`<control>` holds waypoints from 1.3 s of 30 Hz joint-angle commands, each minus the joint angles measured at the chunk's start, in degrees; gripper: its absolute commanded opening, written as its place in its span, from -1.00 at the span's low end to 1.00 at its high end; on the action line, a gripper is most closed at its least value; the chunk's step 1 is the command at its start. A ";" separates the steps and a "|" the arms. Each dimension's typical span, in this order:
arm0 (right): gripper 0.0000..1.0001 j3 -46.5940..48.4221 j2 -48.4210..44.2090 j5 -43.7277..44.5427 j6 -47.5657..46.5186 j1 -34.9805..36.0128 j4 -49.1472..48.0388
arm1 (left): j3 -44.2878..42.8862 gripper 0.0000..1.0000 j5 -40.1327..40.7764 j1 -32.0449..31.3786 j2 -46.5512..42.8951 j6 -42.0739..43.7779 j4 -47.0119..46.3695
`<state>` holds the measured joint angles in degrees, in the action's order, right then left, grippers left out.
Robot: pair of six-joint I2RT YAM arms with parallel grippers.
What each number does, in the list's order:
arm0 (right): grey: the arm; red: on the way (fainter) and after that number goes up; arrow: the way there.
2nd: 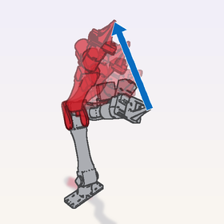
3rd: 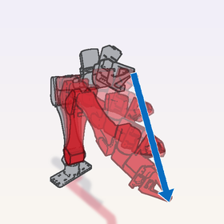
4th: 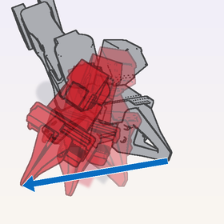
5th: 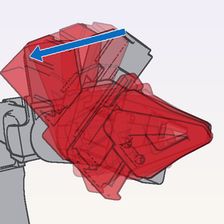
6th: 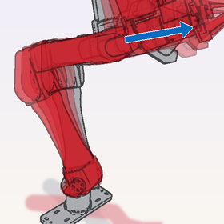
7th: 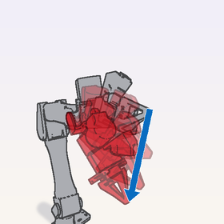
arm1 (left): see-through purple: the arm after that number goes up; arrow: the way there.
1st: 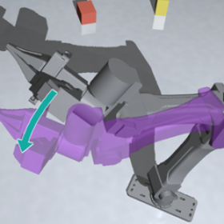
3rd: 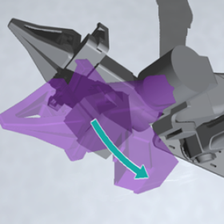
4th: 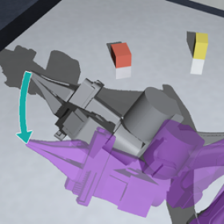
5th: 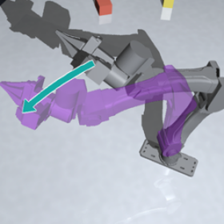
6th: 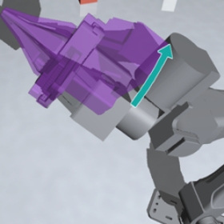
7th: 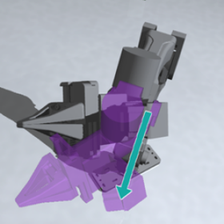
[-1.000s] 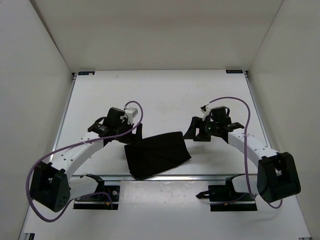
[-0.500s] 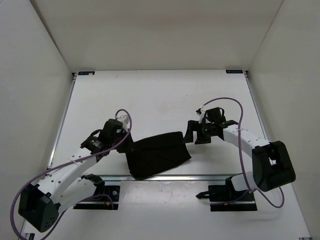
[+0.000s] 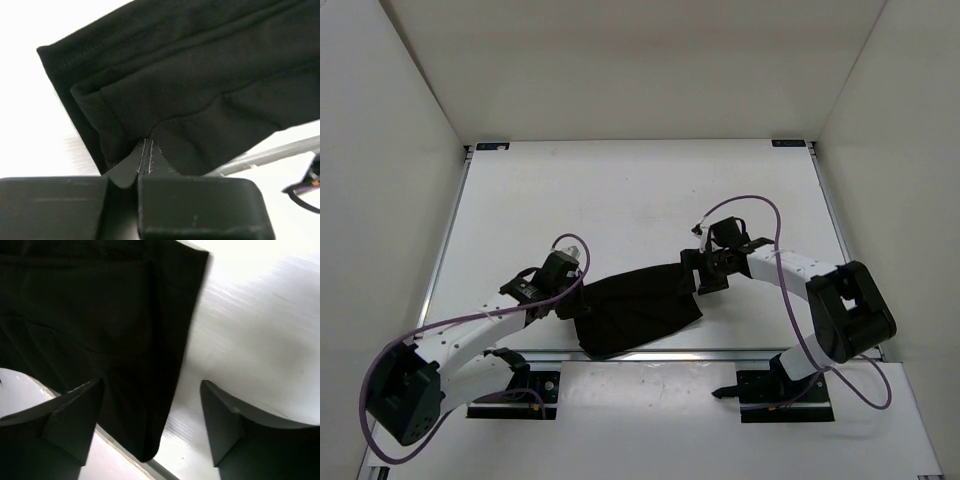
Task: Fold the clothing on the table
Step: Fold the skirt
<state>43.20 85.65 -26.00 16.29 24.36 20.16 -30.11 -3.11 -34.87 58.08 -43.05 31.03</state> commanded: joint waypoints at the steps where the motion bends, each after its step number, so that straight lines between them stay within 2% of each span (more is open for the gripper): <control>1: 0.38 1.01 4.08 3.41 -0.66 0.95 0.84 | 0.66 -1.00 2.94 -0.46 2.81 -0.55 -2.81; 3: 0.13 1.27 5.32 2.88 -1.17 1.48 0.58 | 0.58 -1.00 4.87 -0.29 4.48 0.15 -4.04; 6: -0.42 2.85 7.78 3.50 -0.74 2.18 0.49 | 0.23 -1.00 6.10 -0.28 6.68 0.77 -4.40; 7: -0.50 3.12 8.04 3.59 -1.17 2.18 0.32 | -0.04 -1.00 6.19 -0.11 7.30 0.77 -4.40; 8: -0.68 3.38 8.74 3.41 -0.83 1.92 0.14 | 0.22 -1.00 6.02 -0.02 7.39 1.21 -5.09; 10: -0.90 4.43 9.79 3.50 -0.21 1.13 0.22 | 0.23 -1.00 5.23 0.07 8.01 1.30 -5.89; 11: -0.96 5.22 9.89 4.37 -0.12 0.43 -0.03 | 0.23 -1.00 5.22 0.07 8.97 1.47 -7.11; 15: -1.00 9.00 10.42 6.05 -2.05 -3.17 1.89 | -5.03 -1.00 4.35 -0.54 14.41 3.49 -9.75; 22: -1.00 21.74 12.88 6.93 -6.53 -10.20 6.20 | -20.23 -1.00 3.46 -1.87 32.25 7.36 -12.92; 27: -1.00 31.67 15.95 7.28 -8.99 -11.18 9.72 | -30.17 -1.00 2.06 -1.07 43.41 9.12 -13.54; 34: -1.00 49.15 20.69 8.68 -10.23 -1.79 16.65 | -41.25 -1.00 -0.40 -0.72 54.23 9.65 -13.18; 39: -1.00 51.37 24.48 7.46 -7.60 5.43 18.16 | -41.35 -1.00 -2.68 1.03 56.61 8.42 -15.21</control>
<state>93.21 108.09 -17.30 7.49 26.81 35.20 -71.70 -4.60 -35.11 112.99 -34.54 15.51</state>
